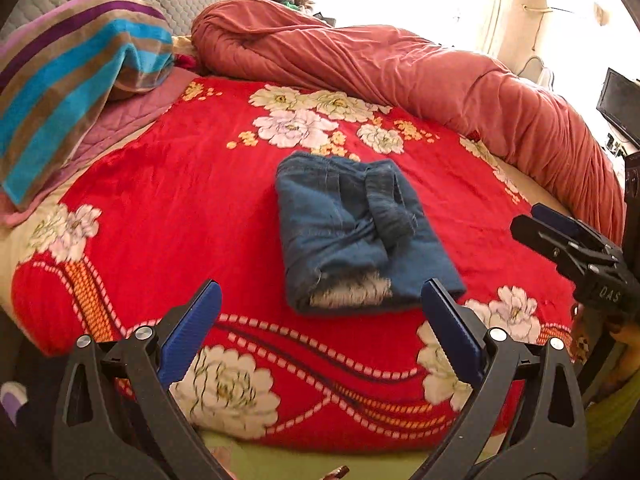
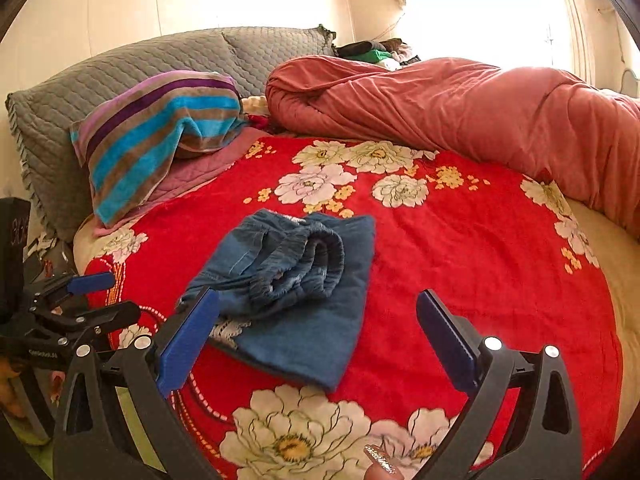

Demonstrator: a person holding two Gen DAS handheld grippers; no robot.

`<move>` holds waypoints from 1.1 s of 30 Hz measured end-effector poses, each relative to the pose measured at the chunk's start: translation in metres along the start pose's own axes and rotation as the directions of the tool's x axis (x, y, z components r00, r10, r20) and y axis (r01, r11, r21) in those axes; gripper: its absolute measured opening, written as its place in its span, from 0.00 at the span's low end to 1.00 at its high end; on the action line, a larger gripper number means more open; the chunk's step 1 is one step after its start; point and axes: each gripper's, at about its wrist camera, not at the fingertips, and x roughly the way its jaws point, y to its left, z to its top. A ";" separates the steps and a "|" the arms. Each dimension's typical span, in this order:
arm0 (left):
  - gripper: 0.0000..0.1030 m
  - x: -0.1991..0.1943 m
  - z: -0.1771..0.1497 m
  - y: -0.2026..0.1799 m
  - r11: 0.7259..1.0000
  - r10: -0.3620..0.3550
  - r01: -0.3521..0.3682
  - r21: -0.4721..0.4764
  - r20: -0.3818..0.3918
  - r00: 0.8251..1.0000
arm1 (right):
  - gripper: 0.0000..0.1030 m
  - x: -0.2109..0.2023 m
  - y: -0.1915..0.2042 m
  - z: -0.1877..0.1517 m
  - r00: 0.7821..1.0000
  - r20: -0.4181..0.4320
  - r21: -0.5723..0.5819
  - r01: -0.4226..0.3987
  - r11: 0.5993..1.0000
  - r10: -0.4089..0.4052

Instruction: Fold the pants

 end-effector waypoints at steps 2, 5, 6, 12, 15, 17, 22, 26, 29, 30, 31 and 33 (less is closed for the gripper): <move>0.91 -0.003 -0.006 0.001 1.000 0.004 -0.004 0.001 -0.006 1.000 | 0.95 -0.003 0.002 -0.004 1.000 -0.003 0.003 0.002 1.000 -0.002; 0.91 -0.007 -0.014 0.003 1.000 0.010 -0.010 0.001 -0.016 1.000 | 0.95 -0.007 0.005 -0.011 1.000 -0.018 0.005 0.002 1.000 -0.002; 0.91 -0.007 -0.016 0.003 1.000 0.012 -0.012 0.000 -0.018 1.000 | 0.95 -0.009 0.007 -0.013 1.000 -0.021 0.003 0.006 1.000 -0.006; 0.91 -0.006 -0.030 0.004 1.000 0.019 -0.020 -0.006 -0.051 0.999 | 0.95 -0.012 0.015 -0.033 0.998 -0.069 -0.006 0.011 1.000 -0.011; 0.91 -0.003 -0.035 0.003 1.000 0.024 -0.025 -0.004 -0.070 0.997 | 0.95 -0.007 0.015 -0.046 0.994 -0.110 0.023 0.011 1.000 -0.009; 0.91 -0.002 -0.037 0.003 1.000 0.029 -0.029 -0.002 -0.077 0.997 | 0.95 -0.003 0.014 -0.054 0.990 -0.140 0.040 0.015 0.999 -0.009; 0.91 0.002 -0.041 0.002 0.999 0.039 -0.039 0.005 -0.099 0.994 | 0.95 0.003 0.013 -0.063 0.986 -0.166 0.076 0.032 0.997 -0.019; 0.91 0.004 -0.043 0.001 0.999 0.042 -0.041 0.012 -0.109 0.993 | 0.95 0.005 0.013 -0.063 0.985 -0.170 0.076 0.042 0.996 -0.029; 0.91 0.003 -0.043 0.001 0.999 0.043 -0.042 0.010 -0.107 0.993 | 0.95 0.005 0.014 -0.063 0.985 -0.167 0.079 0.042 0.996 -0.029; 0.91 0.003 -0.043 0.002 0.999 0.043 -0.042 0.011 -0.107 0.993 | 0.95 0.004 0.014 -0.063 0.986 -0.166 0.078 0.045 0.996 -0.031; 0.91 0.003 -0.043 0.002 0.999 0.043 -0.042 0.011 -0.108 0.993 | 0.95 0.005 0.013 -0.063 0.985 -0.169 0.078 0.044 0.996 -0.030; 0.91 0.003 -0.043 0.002 0.999 0.043 -0.042 0.012 -0.107 0.993 | 0.95 0.005 0.014 -0.063 0.985 -0.167 0.080 0.043 0.996 -0.029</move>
